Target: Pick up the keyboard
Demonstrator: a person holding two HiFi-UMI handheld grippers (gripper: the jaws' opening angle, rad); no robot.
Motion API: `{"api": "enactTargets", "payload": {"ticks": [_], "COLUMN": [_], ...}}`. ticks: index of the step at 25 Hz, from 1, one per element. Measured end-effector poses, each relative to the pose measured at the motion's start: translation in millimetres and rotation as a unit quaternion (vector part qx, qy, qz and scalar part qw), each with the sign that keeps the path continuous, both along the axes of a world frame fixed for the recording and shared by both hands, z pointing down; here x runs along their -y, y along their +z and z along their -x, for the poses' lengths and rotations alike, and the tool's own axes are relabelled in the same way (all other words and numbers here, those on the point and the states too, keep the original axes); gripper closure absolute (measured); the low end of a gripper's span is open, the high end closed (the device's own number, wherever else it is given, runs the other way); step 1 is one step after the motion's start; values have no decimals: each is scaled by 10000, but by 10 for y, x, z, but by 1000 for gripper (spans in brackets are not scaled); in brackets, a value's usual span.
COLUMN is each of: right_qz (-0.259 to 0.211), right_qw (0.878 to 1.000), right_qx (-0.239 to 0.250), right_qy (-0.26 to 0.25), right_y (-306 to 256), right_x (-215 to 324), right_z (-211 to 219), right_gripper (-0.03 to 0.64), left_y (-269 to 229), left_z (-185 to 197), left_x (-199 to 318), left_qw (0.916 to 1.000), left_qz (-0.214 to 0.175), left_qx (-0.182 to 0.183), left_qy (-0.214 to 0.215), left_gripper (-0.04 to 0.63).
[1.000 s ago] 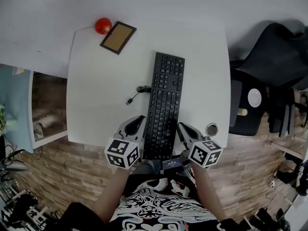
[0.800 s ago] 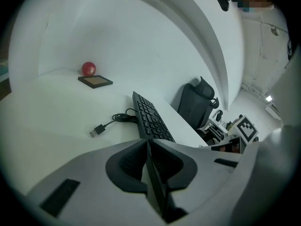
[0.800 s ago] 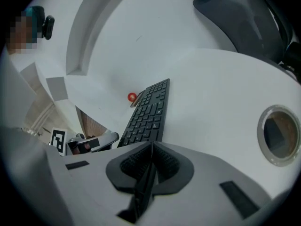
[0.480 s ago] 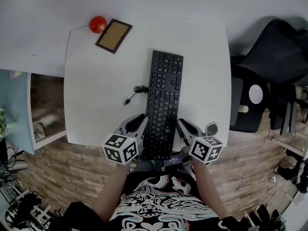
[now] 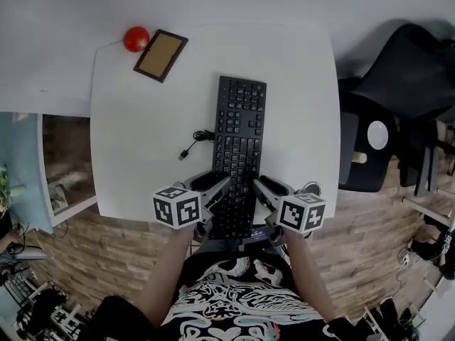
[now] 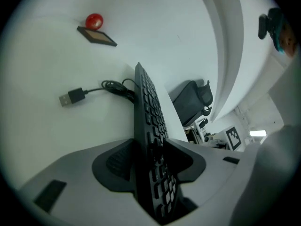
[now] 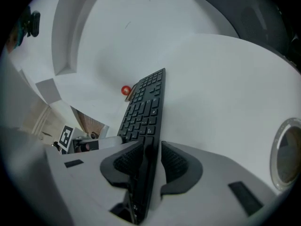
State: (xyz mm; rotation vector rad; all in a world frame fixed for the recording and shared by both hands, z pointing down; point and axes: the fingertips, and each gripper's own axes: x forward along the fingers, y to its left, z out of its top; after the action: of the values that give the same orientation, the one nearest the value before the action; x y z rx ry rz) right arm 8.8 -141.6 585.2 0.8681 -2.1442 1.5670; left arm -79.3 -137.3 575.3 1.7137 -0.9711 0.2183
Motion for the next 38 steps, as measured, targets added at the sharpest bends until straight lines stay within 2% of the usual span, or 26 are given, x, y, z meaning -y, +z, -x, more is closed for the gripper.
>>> {"api": "enactTargets", "payload": {"ticks": [6,9,11,13,15,25,33,35,38], "right_qz": [174,199,184,177,223,477,421,472,466], "right_qw": [9997,9996,9997,9997,9993,9871,9808,9751,9715], "right_qx": [173,203,174,152,230,1241,1706,2003,2271], "right_qy": [-17,-15,26,96,196,894,851,830,503], "right_y": [4,-5,0,12,19,-82,-104,-110,-132], "right_x": [16,13,15,19,32,93,110,110,73], "right_z": [33,41,32,23,26,-56,31,84,217], "right_gripper": [485,485,485,485,485,483,462,456,456], "left_y": [46,29,7,-22,-42,-205,-303,-297,-257], "left_z": [-28,-27,-48,-65,-68,-116,-108,-98,-76], "left_x": [34,30,47,70,70,56,73,74,66], "left_qw": [9974,9942,9898,9819,9753,9677,9445,9415,9383], "left_qz": [424,574,574,541,492,139,60,-34,-56], "left_qx": [-559,-898,-1282,-1762,-2071,-2493,-3266,-3357,-3451], "left_qy": [-133,-152,-222,-427,-583,-351,-345,-285,-215], "left_gripper": [416,440,459,485,496,500,499,499,499]}}
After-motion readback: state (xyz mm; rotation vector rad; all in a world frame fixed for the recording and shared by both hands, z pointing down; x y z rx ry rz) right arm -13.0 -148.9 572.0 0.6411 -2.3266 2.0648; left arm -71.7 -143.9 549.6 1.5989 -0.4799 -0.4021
